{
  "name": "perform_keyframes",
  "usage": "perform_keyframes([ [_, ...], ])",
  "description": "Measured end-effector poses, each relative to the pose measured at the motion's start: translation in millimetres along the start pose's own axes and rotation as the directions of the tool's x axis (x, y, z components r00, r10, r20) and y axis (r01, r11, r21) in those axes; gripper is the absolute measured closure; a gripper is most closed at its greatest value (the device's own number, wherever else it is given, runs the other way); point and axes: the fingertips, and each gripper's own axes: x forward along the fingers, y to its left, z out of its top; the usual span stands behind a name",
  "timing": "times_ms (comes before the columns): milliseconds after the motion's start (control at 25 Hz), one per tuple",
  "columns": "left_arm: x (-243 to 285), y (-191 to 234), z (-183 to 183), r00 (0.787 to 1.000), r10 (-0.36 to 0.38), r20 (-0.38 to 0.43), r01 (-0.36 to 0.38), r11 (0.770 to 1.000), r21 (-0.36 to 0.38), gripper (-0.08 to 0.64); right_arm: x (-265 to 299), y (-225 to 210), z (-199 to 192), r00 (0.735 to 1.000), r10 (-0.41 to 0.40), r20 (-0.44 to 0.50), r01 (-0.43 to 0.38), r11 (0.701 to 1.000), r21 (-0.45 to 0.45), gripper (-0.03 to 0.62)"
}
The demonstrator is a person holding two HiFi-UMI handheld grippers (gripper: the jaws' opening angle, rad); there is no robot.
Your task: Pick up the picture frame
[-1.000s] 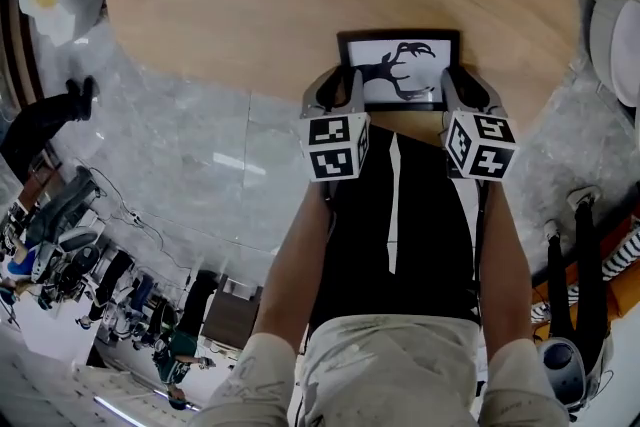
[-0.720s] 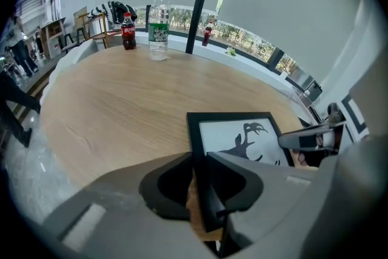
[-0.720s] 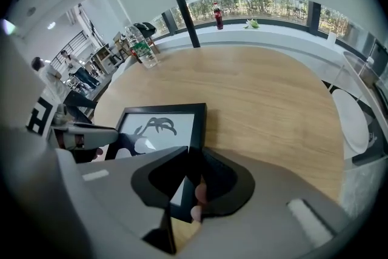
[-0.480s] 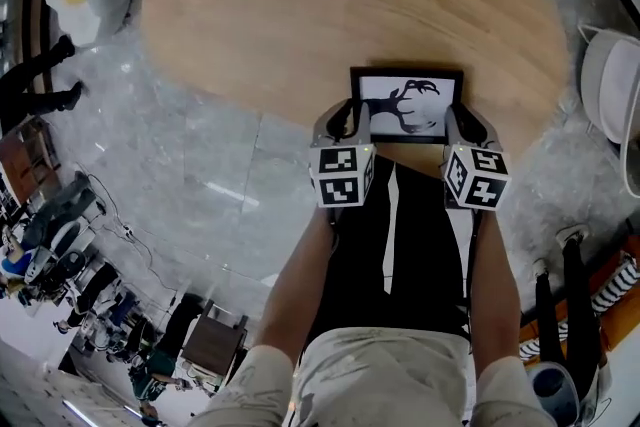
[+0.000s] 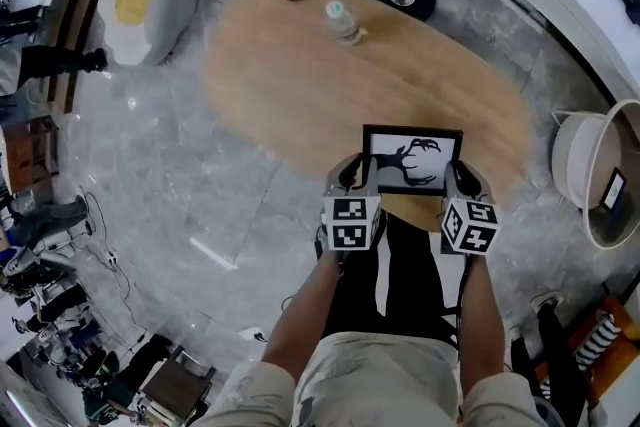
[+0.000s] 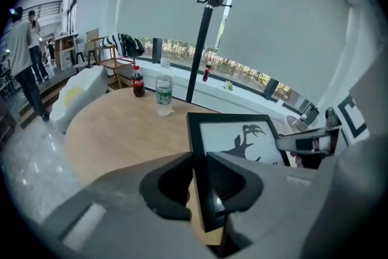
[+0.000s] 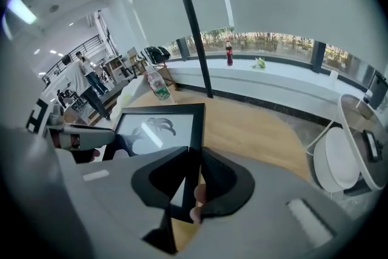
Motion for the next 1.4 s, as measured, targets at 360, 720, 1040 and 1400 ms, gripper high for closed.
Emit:
perform_keyframes([
  [360, -62.8, -5.9, 96.2, 0.987, 0.022, 0.158, -0.027, 0.999, 0.025, 0.477, -57.6, 26.5, 93.3, 0.99, 0.018, 0.142, -0.012, 0.999, -0.044, 0.521],
  [720, -121.2, -31.9, 156.1, 0.957, 0.021, 0.288, -0.045, 0.996, 0.075, 0.479, -123.9, 35.9, 145.0, 0.963, 0.037, 0.265, -0.031, 0.999, -0.029, 0.522],
  [1040, -163.0, -31.7, 228.0, 0.914, 0.019, 0.405, -0.061, 0.994, 0.091, 0.48, -159.0, 57.2, 215.7, 0.928, 0.064, 0.367, -0.043, 0.997, -0.067, 0.522],
  [1400, -222.2, -36.7, 292.7, 0.837, 0.017, 0.547, -0.094, 0.989, 0.113, 0.48, -206.2, 83.2, 277.4, 0.869, 0.107, 0.484, -0.053, 0.991, -0.125, 0.522],
])
